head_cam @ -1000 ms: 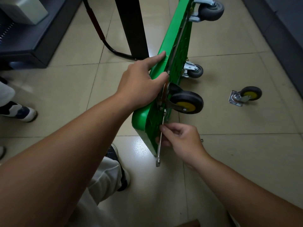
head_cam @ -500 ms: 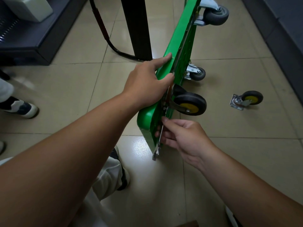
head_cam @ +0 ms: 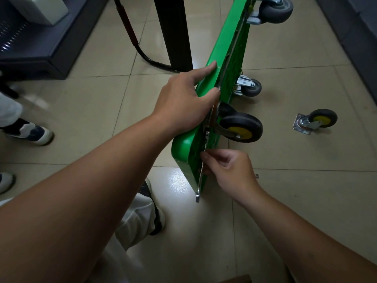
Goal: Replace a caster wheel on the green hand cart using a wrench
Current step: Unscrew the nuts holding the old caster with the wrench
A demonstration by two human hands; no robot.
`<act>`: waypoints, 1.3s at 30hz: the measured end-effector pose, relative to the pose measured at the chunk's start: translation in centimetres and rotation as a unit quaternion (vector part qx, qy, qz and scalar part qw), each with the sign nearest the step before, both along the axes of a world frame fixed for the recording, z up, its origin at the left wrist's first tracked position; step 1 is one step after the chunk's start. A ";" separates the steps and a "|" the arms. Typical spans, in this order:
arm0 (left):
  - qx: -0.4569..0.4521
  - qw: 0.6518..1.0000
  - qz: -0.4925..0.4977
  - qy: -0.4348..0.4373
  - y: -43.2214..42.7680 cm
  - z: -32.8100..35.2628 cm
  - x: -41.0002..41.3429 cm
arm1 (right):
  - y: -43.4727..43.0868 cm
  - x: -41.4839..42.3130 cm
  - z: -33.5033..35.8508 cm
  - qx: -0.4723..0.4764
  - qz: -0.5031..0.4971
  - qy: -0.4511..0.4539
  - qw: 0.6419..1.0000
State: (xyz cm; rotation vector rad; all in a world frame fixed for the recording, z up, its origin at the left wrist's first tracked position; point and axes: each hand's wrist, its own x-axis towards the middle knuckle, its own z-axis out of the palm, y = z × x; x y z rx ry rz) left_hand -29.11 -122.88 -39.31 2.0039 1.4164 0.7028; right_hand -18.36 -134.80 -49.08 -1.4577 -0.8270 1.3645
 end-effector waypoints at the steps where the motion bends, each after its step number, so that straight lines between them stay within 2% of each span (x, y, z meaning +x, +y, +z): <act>1: -0.001 1.000 -0.002 -0.002 0.1 0.0 0.0 | 0.1 0.1 -0.2 0.009 0.009 -0.008 1.000; 8: 0.002 1.000 -0.002 -0.003 0.1 0.0 0.0 | 0.6 0.4 -1.2 0.051 0.019 0.001 0.998; 13: -0.002 1.000 0.000 -0.005 0.1 0.1 0.1 | 0.5 1.2 -2.3 0.069 0.047 -0.087 0.993; 16: -0.002 1.000 0.000 -0.007 0.1 -0.1 0.0 | 1.1 1.6 -3.4 0.100 0.069 -0.238 0.964; 20: -0.005 1.000 0.003 -0.014 0.2 -0.2 0.2 | 2.5 2.2 -5.1 0.212 0.058 -0.374 0.901; 22: 0.000 1.000 0.003 -0.010 0.2 -0.2 0.2 | 3.2 2.6 -5.7 0.240 0.056 -0.418 0.874; 25: 0.001 1.000 0.002 -0.008 0.2 -0.2 0.2 | 3.3 3.5 -6.4 0.246 0.089 -0.426 0.866; 27: 0.002 1.000 0.000 -0.006 0.2 -0.1 0.3 | 2.2 4.0 -6.9 0.223 0.120 -0.408 0.877; 29: -0.002 1.000 0.001 -0.005 0.1 -0.1 0.3 | 0.4 3.9 -6.9 0.152 0.111 -0.361 0.913; 31: -0.006 1.000 0.002 -0.004 0.0 0.0 0.2 | -1.5 3.1 -6.1 0.052 0.063 -0.239 0.968; 33: -0.006 1.000 0.003 0.001 -0.2 0.2 0.3 | -2.9 1.9 -5.1 -0.030 -0.012 -0.098 0.995; 36: -0.006 1.000 0.007 0.012 -0.3 0.4 0.3 | -3.8 0.1 -2.6 -0.096 -0.111 0.038 0.988; 39: -0.008 1.000 0.009 0.019 -0.4 0.5 0.3 | -3.2 -0.9 0.3 -0.116 -0.156 0.096 0.976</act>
